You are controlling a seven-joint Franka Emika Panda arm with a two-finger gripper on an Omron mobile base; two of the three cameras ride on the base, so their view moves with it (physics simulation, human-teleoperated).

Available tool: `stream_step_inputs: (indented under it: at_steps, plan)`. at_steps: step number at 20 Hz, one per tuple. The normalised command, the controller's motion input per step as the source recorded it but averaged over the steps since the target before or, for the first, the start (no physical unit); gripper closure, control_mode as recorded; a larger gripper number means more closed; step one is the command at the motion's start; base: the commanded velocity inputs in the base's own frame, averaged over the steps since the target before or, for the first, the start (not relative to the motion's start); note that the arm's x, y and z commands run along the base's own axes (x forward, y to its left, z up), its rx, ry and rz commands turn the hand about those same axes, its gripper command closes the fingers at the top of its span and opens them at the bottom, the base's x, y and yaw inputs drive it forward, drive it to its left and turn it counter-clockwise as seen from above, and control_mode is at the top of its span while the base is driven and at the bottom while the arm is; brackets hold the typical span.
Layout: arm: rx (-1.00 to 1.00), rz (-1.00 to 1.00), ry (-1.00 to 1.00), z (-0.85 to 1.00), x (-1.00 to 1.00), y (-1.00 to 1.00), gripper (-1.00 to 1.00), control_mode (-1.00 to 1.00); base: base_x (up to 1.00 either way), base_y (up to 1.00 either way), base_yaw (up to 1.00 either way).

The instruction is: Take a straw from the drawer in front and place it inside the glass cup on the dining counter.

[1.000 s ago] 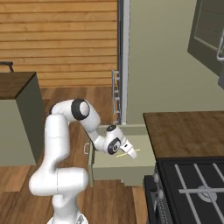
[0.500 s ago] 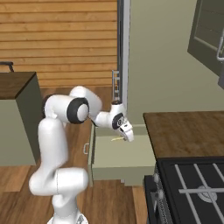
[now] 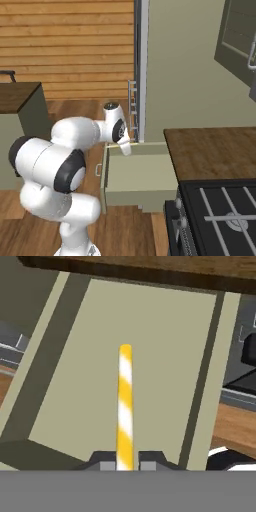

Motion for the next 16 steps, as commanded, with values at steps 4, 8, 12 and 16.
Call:
stream_step_inputs:
  at_steps: [4, 8, 12, 16]
  plan:
    - [0.02, -0.18, -0.23, 0.84, -1.00, 0.46, 1.00, -1.00, 0.00, 0.00, 0.00]
    - [0.00, -0.07, -0.01, 1.00, -0.96, 0.19, 1.00, -1.00, 0.00, 0.00, 0.00]
    - [-0.01, -0.12, 0.10, 1.00, -0.63, 0.42, 1.00, -1.00, 0.00, 0.00, 0.00]
    - [-0.06, -0.09, 0.28, 0.97, -0.61, 0.59, 1.00, -1.00, 0.00, 0.00, 0.00]
